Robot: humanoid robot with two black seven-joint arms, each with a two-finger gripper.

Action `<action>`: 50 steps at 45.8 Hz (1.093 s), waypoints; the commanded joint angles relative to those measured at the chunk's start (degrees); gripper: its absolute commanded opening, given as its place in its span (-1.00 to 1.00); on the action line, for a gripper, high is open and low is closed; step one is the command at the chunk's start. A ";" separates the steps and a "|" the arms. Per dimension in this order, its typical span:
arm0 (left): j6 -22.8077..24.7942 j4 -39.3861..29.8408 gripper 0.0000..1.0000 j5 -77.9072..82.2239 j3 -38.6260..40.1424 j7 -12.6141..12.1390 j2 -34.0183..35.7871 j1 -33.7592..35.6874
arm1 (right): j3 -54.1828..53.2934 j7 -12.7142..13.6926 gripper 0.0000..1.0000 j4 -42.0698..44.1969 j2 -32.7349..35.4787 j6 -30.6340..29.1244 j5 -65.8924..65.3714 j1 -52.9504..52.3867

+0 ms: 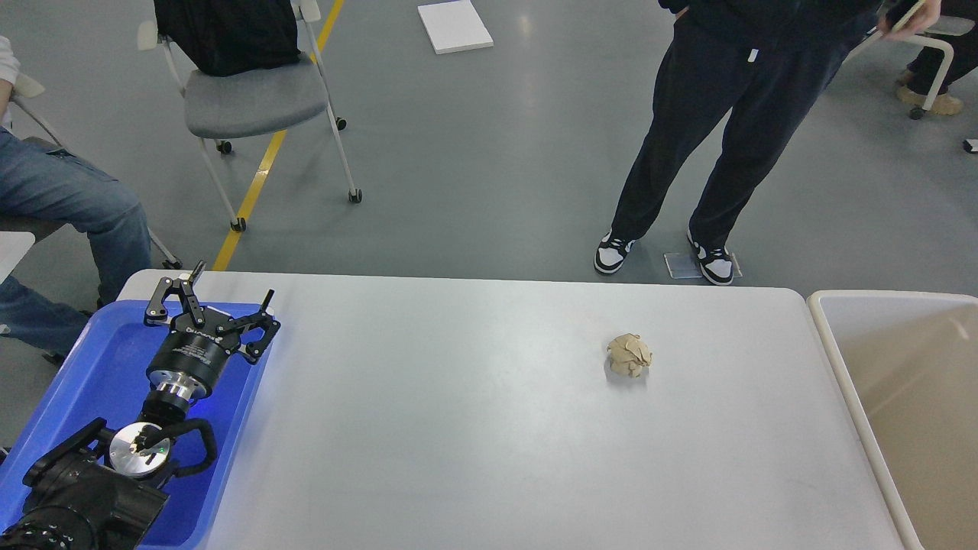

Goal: Tidy desktop

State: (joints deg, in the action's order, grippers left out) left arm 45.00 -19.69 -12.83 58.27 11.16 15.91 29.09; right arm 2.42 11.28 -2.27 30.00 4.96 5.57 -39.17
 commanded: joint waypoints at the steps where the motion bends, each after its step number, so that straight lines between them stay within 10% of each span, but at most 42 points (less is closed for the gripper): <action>1: 0.00 0.00 1.00 0.00 0.00 0.00 0.00 0.00 | 0.04 0.06 1.00 -0.63 3.83 -4.95 -0.47 -6.26; 21: 0.00 0.00 1.00 0.00 0.00 0.00 0.09 0.00 | 0.57 -0.03 1.00 -5.36 13.24 -25.43 -0.74 -19.80; 35: 0.00 0.00 1.00 -0.09 0.00 0.00 0.09 0.00 | 0.13 0.49 1.00 -43.23 30.11 -30.01 -25.32 -36.67; 50: 0.00 0.00 1.00 0.00 0.00 0.00 0.00 0.09 | 0.92 5.06 1.00 -66.01 30.56 -38.61 -53.20 -46.96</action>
State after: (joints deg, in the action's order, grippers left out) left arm 45.00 -19.68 -12.92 58.27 11.17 15.96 29.10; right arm 2.81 13.54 -51.96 58.66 -25.68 -29.31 -78.25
